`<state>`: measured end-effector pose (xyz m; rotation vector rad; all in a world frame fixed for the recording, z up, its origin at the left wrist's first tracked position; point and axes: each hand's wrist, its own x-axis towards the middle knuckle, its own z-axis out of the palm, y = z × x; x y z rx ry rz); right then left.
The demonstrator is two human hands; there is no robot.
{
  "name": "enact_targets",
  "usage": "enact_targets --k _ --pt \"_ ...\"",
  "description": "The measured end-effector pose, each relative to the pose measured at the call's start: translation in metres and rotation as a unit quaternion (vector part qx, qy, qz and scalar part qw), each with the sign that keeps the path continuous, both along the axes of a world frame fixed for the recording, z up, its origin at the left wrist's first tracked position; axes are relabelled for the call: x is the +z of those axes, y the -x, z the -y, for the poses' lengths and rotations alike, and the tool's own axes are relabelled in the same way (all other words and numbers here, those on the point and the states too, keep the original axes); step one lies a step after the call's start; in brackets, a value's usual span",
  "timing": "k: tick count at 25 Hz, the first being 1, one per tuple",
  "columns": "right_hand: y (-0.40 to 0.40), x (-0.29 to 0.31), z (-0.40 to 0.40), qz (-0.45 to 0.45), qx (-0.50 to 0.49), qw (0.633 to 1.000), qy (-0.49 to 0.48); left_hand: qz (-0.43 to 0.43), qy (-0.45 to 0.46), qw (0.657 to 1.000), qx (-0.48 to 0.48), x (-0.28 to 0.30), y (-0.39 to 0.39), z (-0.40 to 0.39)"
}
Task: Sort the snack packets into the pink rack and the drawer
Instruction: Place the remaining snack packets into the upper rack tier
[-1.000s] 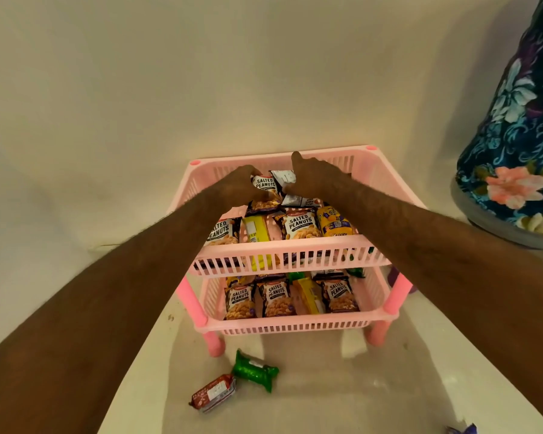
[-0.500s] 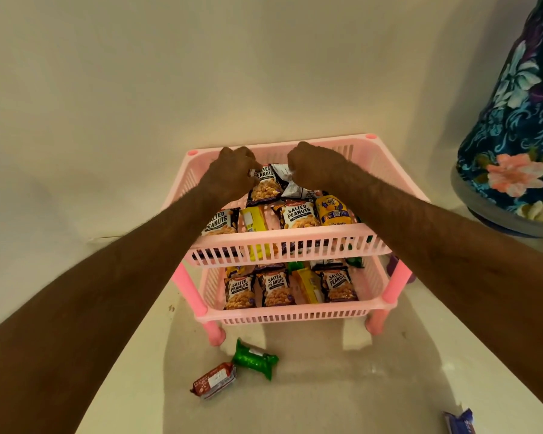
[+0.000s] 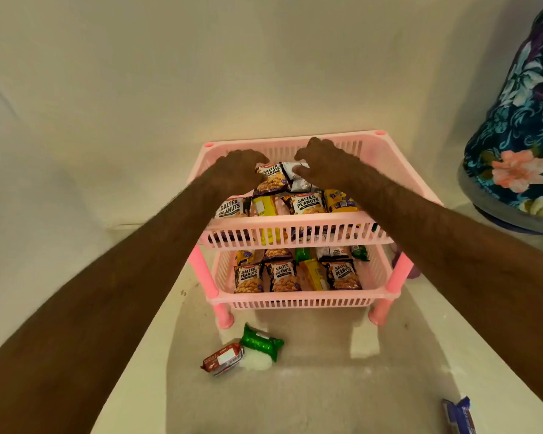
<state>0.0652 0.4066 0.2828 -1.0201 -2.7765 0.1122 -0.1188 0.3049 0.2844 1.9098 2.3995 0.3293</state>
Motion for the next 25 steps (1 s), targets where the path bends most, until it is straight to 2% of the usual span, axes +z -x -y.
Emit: enact_targets --k 2,5,7,10,12,15,18,22,25 --pt "-0.009 0.006 0.023 -0.121 0.036 0.992 -0.006 0.029 -0.087 0.996 0.001 0.003 -0.006 0.027" --pt "-0.020 0.008 0.072 -0.287 0.109 0.951 -0.025 -0.035 -0.224 0.973 -0.041 -0.003 -0.019 0.073" --pt "-0.024 -0.003 0.111 -0.366 0.156 0.917 -0.027 -0.082 -0.302 0.948 -0.057 -0.012 -0.029 0.107" --pt "-0.024 -0.038 0.161 -0.416 0.194 0.887 0.044 -0.107 -0.380 0.917 -0.049 -0.037 -0.037 0.155" --pt "-0.021 -0.069 0.186 -0.411 0.193 0.885 0.106 -0.065 -0.382 0.922 -0.018 -0.067 -0.036 0.185" --pt "-0.008 -0.121 0.211 -0.357 0.181 0.899 0.178 0.029 -0.329 0.942 0.055 -0.121 -0.033 0.226" --pt "0.011 -0.174 0.228 -0.241 0.166 0.924 0.245 0.112 -0.231 0.961 0.108 -0.177 -0.032 0.267" --pt "0.029 -0.230 0.244 -0.105 0.150 0.939 0.289 0.234 -0.009 0.968 0.094 -0.234 -0.031 0.320" --pt "0.036 -0.257 0.258 -0.008 0.154 0.947 0.281 0.296 0.163 0.938 0.074 -0.258 -0.032 0.354"
